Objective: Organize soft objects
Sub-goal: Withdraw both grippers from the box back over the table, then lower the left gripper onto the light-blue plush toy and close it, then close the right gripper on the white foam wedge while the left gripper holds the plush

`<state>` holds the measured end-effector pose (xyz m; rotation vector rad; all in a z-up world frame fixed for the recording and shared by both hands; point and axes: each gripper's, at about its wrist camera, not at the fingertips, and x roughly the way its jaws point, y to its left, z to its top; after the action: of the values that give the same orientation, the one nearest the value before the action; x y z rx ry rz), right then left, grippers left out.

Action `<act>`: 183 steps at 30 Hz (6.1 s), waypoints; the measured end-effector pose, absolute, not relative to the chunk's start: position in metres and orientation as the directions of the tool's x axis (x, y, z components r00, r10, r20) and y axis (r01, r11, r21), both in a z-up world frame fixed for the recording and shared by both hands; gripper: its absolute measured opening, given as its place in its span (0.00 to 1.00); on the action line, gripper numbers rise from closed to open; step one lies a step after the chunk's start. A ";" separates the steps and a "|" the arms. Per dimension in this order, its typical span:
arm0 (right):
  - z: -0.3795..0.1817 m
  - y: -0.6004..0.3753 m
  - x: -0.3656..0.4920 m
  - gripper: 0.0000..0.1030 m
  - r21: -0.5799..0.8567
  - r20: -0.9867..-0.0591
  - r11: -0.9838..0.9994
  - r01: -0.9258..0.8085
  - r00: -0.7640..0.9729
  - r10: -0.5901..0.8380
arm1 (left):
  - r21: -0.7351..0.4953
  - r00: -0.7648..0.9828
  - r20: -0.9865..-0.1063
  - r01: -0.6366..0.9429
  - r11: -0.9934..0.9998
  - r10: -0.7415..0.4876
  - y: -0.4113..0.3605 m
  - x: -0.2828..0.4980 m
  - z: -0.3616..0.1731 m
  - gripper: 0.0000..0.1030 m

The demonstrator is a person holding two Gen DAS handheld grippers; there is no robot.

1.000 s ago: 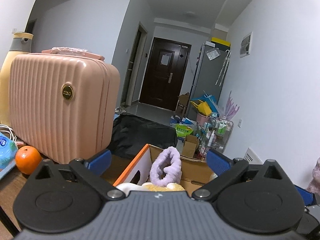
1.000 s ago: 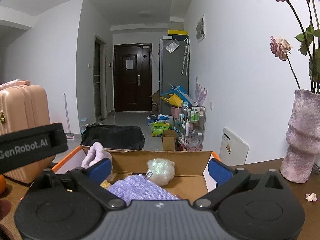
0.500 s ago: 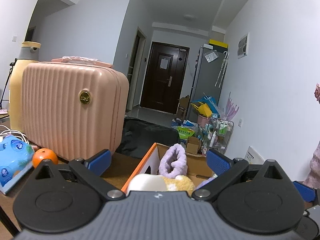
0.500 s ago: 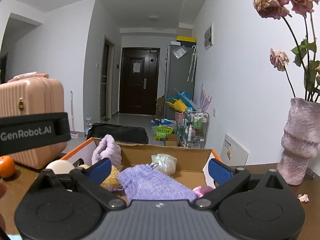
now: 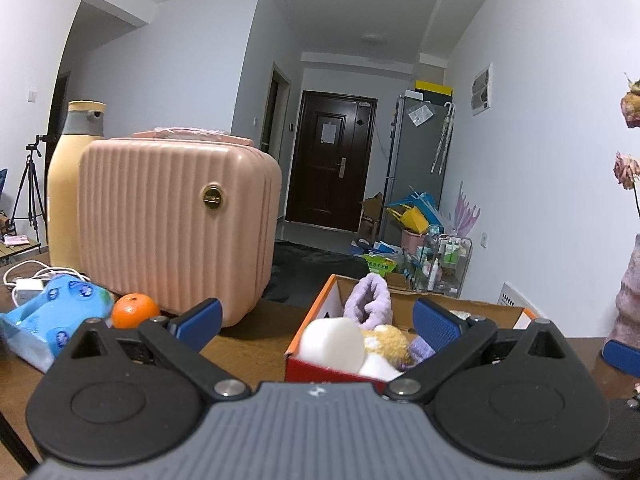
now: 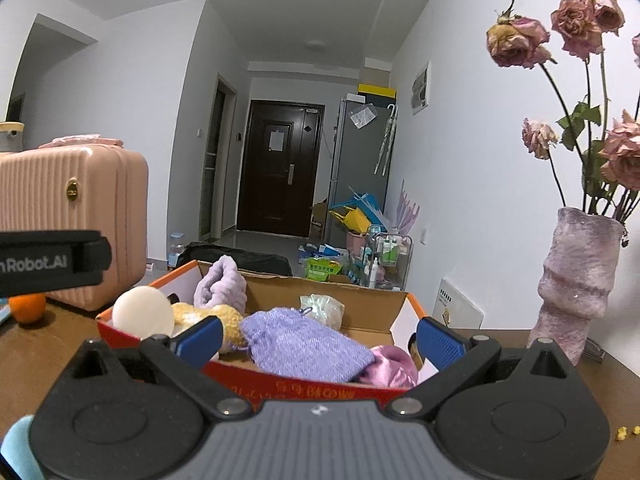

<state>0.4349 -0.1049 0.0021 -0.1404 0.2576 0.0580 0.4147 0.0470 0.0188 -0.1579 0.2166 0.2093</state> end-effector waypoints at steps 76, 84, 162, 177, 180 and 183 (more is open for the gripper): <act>-0.034 -0.155 0.292 1.00 -0.101 -0.411 0.992 -0.081 0.911 0.033 | 0.015 0.825 -0.558 -0.098 0.995 0.090 0.067 0.333 -0.047 1.00; -0.038 -0.155 0.296 1.00 -0.097 -0.429 0.992 -0.083 0.903 0.034 | 0.031 0.783 -0.619 -0.055 0.998 0.063 0.071 0.374 -0.060 1.00; -0.065 -0.003 0.410 0.54 0.007 -0.624 0.958 -0.286 0.747 0.228 | -0.002 0.859 -0.477 -0.210 0.978 0.183 0.193 0.301 -0.034 0.70; -0.061 -0.002 0.397 0.31 0.004 -0.591 0.944 -0.330 0.761 0.269 | 0.010 0.864 -0.460 -0.225 0.974 0.204 0.191 0.300 -0.035 0.70; -0.057 -0.002 0.393 0.31 0.003 -0.569 0.941 -0.339 0.773 0.280 | 0.008 0.863 -0.460 -0.229 0.973 0.207 0.191 0.300 -0.035 0.70; -0.052 -0.003 0.388 0.31 0.006 -0.535 0.936 -0.352 0.790 0.301 | 0.009 0.861 -0.460 -0.239 0.971 0.216 0.191 0.301 -0.035 0.70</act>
<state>0.3880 -0.0032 -0.0519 -0.0960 0.5589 0.3519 0.3006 0.1906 -0.0350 -0.0491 0.4766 0.2390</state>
